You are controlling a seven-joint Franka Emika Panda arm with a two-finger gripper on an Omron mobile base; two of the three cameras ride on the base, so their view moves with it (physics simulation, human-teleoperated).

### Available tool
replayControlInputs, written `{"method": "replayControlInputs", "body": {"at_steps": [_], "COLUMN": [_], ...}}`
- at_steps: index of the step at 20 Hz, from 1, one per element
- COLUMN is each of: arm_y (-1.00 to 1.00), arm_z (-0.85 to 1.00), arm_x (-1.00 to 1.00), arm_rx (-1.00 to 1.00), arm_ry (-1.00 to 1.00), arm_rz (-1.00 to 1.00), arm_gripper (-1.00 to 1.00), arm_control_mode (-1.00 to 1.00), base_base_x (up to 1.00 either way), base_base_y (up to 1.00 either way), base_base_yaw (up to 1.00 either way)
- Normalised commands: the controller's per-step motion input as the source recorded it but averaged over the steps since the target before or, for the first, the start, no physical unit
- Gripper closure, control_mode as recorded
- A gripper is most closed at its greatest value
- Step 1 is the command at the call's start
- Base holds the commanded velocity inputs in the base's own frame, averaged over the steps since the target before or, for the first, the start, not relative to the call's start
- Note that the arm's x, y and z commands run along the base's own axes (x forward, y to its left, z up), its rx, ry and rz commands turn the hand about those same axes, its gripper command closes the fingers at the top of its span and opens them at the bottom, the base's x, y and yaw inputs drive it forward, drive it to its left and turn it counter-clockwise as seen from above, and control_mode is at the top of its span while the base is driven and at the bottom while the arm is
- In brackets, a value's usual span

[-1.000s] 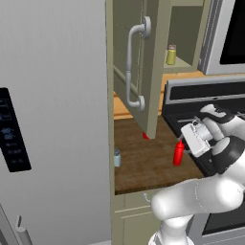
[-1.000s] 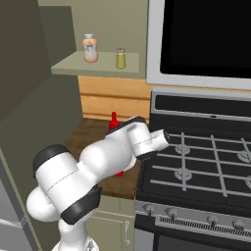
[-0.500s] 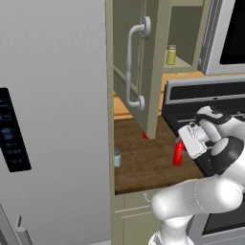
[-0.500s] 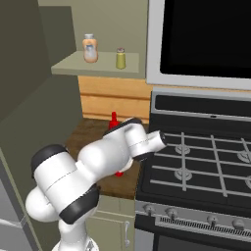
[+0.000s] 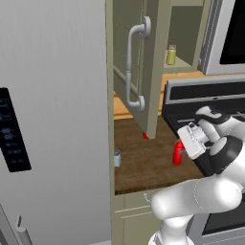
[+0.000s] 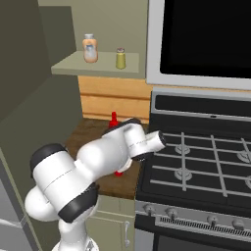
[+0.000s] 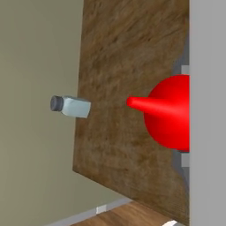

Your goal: Put the shaker and condiment bottle from the counter next to their counterparts in the cabinet.

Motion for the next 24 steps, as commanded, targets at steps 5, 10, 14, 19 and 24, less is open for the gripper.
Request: {"method": "replayControlInputs", "body": {"at_steps": [5,10,14,19,24], "arm_y": [0.08,0.17,0.23,0.32,0.33], "arm_z": [0.77,0.92,0.73,0.6,0.5], "arm_x": [0.0,0.0,-0.08,-0.27,-0.18], "arm_rx": [-0.01,-0.04,-0.04,-0.02,0.0], "arm_ry": [0.0,0.0,0.0,0.0,0.0], "arm_rz": [-0.01,-0.07,-0.16,-0.21,-0.22], "arm_gripper": [1.0,1.0,1.0,1.0,1.0], "arm_control_mode": [-1.0,-1.0,-1.0,-1.0,-1.0], "base_base_x": [0.0,0.0,0.0,0.0,0.0], "base_base_y": [0.0,0.0,0.0,0.0,0.0], "base_base_yaw": [0.0,0.0,0.0,0.0,0.0]}}
